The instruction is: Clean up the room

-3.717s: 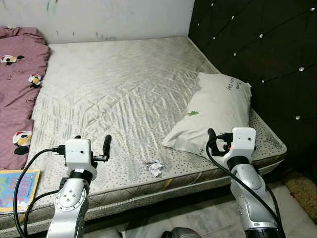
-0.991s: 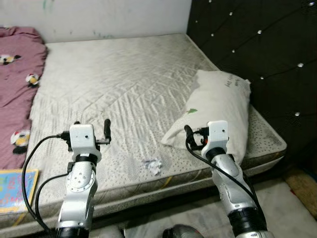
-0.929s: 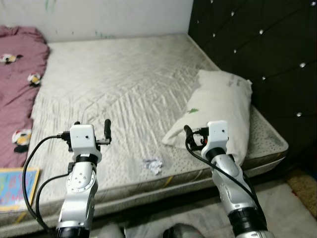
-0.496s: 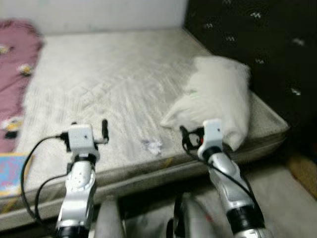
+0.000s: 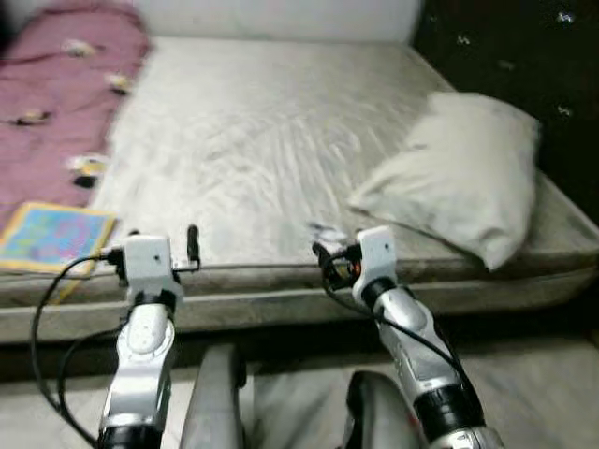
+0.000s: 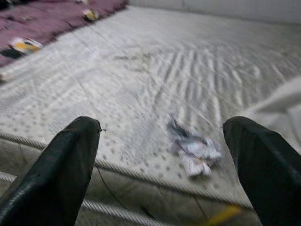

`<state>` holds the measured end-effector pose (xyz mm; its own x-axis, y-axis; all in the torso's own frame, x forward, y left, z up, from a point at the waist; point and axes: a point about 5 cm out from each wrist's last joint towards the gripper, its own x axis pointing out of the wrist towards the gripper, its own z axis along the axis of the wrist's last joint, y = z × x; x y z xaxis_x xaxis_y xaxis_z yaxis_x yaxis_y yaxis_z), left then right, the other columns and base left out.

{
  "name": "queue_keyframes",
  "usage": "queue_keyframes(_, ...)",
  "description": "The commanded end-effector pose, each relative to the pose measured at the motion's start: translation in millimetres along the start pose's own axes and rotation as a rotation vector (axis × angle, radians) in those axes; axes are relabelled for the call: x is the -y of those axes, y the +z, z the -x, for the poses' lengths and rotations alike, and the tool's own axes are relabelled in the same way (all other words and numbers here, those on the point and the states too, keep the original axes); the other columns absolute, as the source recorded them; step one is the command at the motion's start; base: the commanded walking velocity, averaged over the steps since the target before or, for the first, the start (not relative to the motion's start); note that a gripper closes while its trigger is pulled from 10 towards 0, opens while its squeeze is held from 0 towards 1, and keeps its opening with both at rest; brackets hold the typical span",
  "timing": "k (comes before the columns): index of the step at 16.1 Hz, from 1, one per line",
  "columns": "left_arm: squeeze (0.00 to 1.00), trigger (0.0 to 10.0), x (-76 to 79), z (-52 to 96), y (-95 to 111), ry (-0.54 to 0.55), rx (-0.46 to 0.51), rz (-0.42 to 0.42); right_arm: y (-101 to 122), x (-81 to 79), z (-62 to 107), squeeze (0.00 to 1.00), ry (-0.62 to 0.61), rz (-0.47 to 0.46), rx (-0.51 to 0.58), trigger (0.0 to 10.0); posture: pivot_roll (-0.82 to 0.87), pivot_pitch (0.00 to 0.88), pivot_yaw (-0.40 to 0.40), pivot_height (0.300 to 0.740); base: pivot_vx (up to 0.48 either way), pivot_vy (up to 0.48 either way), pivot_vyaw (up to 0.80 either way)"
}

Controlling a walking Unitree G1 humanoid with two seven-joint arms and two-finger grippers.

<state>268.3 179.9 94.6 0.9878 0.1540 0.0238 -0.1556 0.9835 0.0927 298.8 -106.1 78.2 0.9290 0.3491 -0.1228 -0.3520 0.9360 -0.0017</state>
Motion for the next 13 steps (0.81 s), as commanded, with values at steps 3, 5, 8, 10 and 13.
queue_keyframes(3, 0.0, 10.0, 4.4, 2.0, -0.1, -0.031, -0.011, 0.017, -3.9, 6.0, 0.8, 0.0, -0.013, -0.012, -0.023, 10.0, 0.02, 0.072, -0.051, 0.596, 0.0, 0.0, 0.0)
queue_keyframes(5, 0.0, 10.0, 3.8, 2.5, -0.7, -0.04, -0.014, 0.031, -2.3, 3.1, -0.6, 0.0, -0.001, 0.009, -0.013, 10.0, 0.02, 0.071, -0.045, 0.596, 0.0, 0.0, 0.0)
queue_keyframes(8, 0.0, 10.0, 4.7, 0.9, 2.5, -0.058, 0.0, 0.043, -2.3, 0.6, -1.3, 0.0, 0.003, 0.001, -0.012, 10.0, 0.02, 0.071, -0.044, 0.596, 0.204, 0.0, 0.0)
queue_keyframes(10, 0.0, 10.0, 4.9, 0.8, 2.9, -0.062, 0.003, 0.048, -1.5, 0.4, -2.0, 0.0, 0.005, 0.001, -0.008, 10.0, 0.02, 0.071, -0.044, 0.596, 0.349, 0.0, 0.0)
queue_keyframes(13, 0.0, 10.0, 5.1, 2.0, 2.9, -0.058, 0.001, 0.056, -0.1, 0.6, -3.7, 0.0, 0.008, -0.011, -0.005, 10.0, 0.02, 0.065, -0.048, 0.596, 0.375, 0.0, 0.0)
